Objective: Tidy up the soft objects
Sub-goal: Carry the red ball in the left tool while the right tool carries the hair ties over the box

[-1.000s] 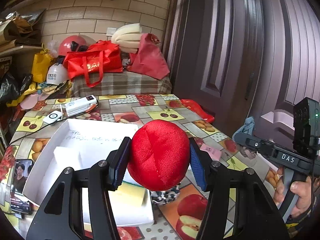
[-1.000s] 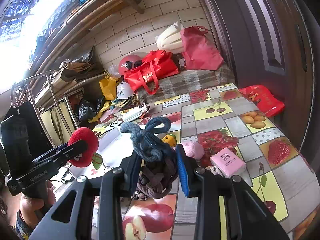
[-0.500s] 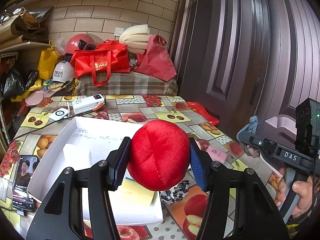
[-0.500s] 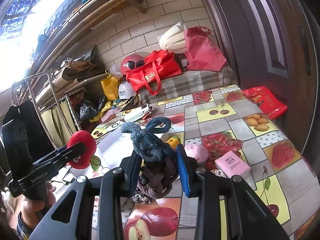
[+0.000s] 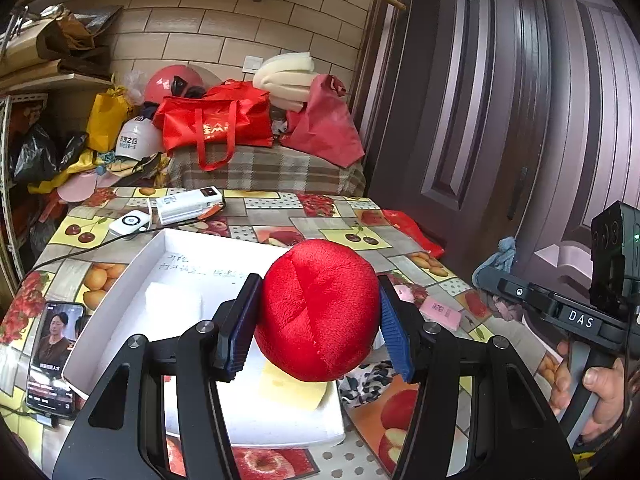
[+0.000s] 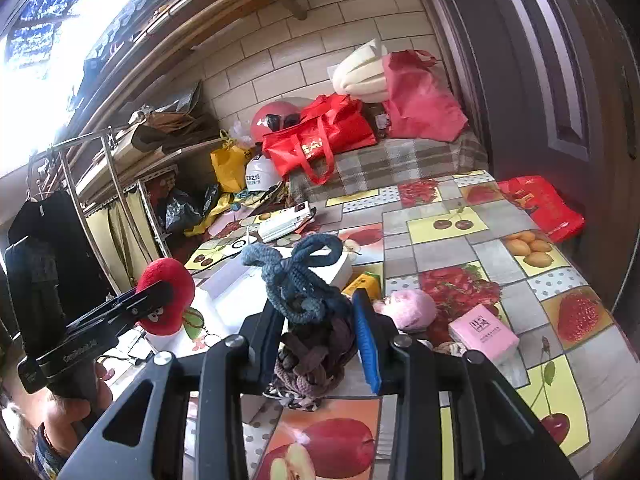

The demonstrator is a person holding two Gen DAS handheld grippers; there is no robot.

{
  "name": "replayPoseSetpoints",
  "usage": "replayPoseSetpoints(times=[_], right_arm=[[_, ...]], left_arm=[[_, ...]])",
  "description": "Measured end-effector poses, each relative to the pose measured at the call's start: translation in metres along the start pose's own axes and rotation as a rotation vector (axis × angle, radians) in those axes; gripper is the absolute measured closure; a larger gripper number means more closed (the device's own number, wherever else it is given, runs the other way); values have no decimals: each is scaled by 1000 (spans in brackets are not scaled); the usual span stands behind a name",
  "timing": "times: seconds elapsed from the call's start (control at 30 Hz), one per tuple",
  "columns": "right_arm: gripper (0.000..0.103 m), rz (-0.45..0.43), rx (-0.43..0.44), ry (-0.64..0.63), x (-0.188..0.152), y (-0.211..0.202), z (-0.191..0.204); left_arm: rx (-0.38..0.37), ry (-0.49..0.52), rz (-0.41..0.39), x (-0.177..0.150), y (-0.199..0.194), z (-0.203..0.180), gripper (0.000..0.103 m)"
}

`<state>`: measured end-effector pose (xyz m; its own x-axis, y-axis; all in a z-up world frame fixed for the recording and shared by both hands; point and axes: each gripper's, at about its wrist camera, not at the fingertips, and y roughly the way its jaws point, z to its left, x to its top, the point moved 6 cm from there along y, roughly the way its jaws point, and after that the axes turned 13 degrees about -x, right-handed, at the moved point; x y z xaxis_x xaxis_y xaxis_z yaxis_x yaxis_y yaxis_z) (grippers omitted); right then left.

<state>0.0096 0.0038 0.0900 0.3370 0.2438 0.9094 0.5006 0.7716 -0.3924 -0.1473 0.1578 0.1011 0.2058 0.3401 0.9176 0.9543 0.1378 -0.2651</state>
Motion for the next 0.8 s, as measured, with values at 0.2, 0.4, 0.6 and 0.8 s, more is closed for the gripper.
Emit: replayPoseSetpoints(times=[0.2,0.4,0.6,0.8], right_arm=[[68,5,13,-19,3,5,12],[68,4,22,-44,8,11,24],[68,21,44,-55,7,19,36],[68,41,70,-77,9,30,51]], left_arm=[[13,-20,-11,0,-5,8,47],[31,-49,-24,0,-11,22,47],[44,-72,-30,-2,-15,33,47],[63,-96,-43,-1,-21,46,47]])
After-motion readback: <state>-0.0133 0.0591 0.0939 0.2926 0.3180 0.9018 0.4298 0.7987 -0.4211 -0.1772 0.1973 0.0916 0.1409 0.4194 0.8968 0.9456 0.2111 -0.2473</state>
